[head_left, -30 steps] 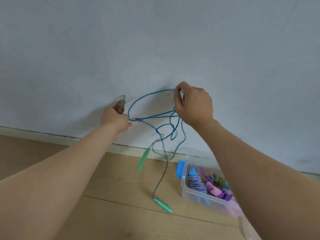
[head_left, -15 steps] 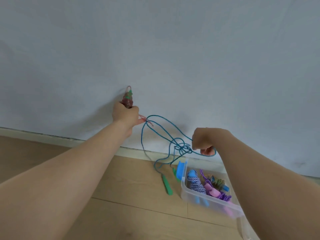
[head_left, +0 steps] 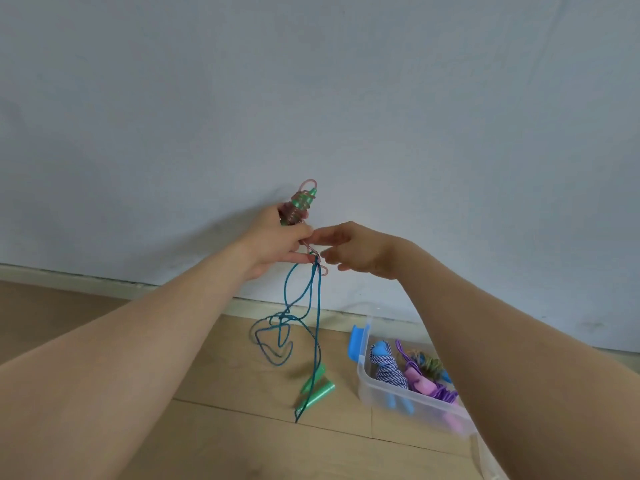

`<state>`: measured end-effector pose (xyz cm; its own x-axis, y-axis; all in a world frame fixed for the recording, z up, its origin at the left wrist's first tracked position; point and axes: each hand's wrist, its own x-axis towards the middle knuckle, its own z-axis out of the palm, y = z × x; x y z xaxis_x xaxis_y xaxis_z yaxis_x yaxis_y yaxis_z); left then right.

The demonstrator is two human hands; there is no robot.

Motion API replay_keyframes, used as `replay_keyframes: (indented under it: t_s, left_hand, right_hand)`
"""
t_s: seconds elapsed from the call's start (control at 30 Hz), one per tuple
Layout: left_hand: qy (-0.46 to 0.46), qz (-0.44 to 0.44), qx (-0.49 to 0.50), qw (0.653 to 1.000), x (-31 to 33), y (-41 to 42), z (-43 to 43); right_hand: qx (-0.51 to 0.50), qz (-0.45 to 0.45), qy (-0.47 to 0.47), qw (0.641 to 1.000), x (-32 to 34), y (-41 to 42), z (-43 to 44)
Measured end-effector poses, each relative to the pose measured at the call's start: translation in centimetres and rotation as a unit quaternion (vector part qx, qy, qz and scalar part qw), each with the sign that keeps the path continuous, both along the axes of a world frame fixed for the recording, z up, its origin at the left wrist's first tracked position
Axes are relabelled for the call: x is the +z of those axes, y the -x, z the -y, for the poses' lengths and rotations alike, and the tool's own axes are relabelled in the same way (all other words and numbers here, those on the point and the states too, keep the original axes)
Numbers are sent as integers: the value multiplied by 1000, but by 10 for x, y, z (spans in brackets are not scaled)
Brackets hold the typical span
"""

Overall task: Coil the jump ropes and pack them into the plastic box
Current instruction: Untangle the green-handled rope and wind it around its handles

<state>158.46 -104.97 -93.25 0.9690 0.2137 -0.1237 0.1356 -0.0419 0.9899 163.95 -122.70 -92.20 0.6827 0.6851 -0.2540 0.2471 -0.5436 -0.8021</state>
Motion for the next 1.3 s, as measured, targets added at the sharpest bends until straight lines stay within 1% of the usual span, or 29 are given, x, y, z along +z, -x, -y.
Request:
replay_keyframes:
  t_s: [0.1,0.13,0.23,0.3,0.37,0.4,0.43,0.47,0.5,0.53,0.6,0.63,0.67,0.7,0.73,0.77,0.8,0.83,0.87,0.9,0.93,0.97,1.0,1.03,1.07,1.1,1.2,1.23,1.3]
  left_hand:
    - [4,6,-23,1000,3,1,-4]
    - [-5,6,-17,1000,2,0,-6]
    - [-40,8,19,999,-3,-1,-9]
    - [-67,24,56,996,-7,-3,-10]
    - [-88,33,102,990,-11,-7,-14]
    - [-95,29,116,988,-13,-8,-16]
    - [-101,20,123,987,-15,-8,-18]
    - [-106,1,128,986,-18,-9,-21]
    - [-110,-27,134,985,-22,-10,-26]
    - [-110,-57,141,982,-28,-12,-32]
    - [-124,-108,157,974,-37,-9,-43]
    - [-153,-125,165,966,-39,-8,-46]
    - [-184,-137,170,958,-42,-8,-50]
    - [-192,-141,176,955,-44,-7,-52]
    - [-186,-138,176,957,-45,-8,-53]
    - [-182,-130,171,960,-46,-9,-53]
    - [-182,-115,166,962,-52,-17,-55]
    - [-180,-94,160,966,-55,-22,-54]
    - [-178,-70,154,969,-57,-25,-52]
    - [-172,-45,148,973,-54,-25,-46]
    - [-169,-24,142,975,-46,-20,-37]
    - [-159,-2,134,978,-38,-15,-27]
    - [-149,13,125,981,-36,-15,-23]
    - [-145,27,118,982,-34,-15,-19]
    - [-147,37,107,983,-33,-15,-16]
    - [-149,43,96,983,-33,-16,-14]
    - [-162,49,74,983,-32,-15,-10]
    - [-165,48,71,982,-33,-16,-10]
    - [-165,53,63,983,-32,-16,-9]
  right_hand:
    - [10,-1,-20,1000,-7,1,-4]
    - [20,19,-13,1000,-10,0,-5]
    - [44,132,44,989,-12,-6,-4]
    - [23,149,40,988,-11,-10,-1]
    - [-53,184,21,981,-10,-12,1]
    - [-119,194,-8,974,-10,-14,2]
    - [-195,186,-63,961,-10,-18,3]
    - [-272,158,-136,940,-9,-21,3]
    - [-338,120,-222,907,-6,-24,3]
    - [-391,81,-304,865,0,-26,2]
    - [-456,8,-441,773,12,-27,3]
    - [-482,-17,-483,731,16,-26,4]
    - [-512,-25,-497,700,19,-24,4]
    - [-539,-11,-479,693,20,-23,5]
    - [-555,26,-433,709,19,-22,7]
    - [-547,83,-371,746,15,-23,10]
    - [-504,146,-302,796,9,-24,12]
    - [-435,200,-223,849,4,-23,15]
    - [-356,240,-133,894,-1,-21,17]
    - [-278,266,-34,922,-6,-20,19]
    - [-202,276,61,938,-10,-18,21]
    - [-128,264,152,944,-14,-16,21]
    - [-63,230,228,944,-16,-11,20]
    - [-23,179,278,943,-20,-7,20]
    - [-2,132,301,944,-24,-5,19]
    - [-1,103,297,949,-27,-4,18]
    - [-53,55,199,977,-33,-13,6]
    - [-61,68,174,981,-32,-16,2]
    - [-54,132,147,979,-31,-18,-4]
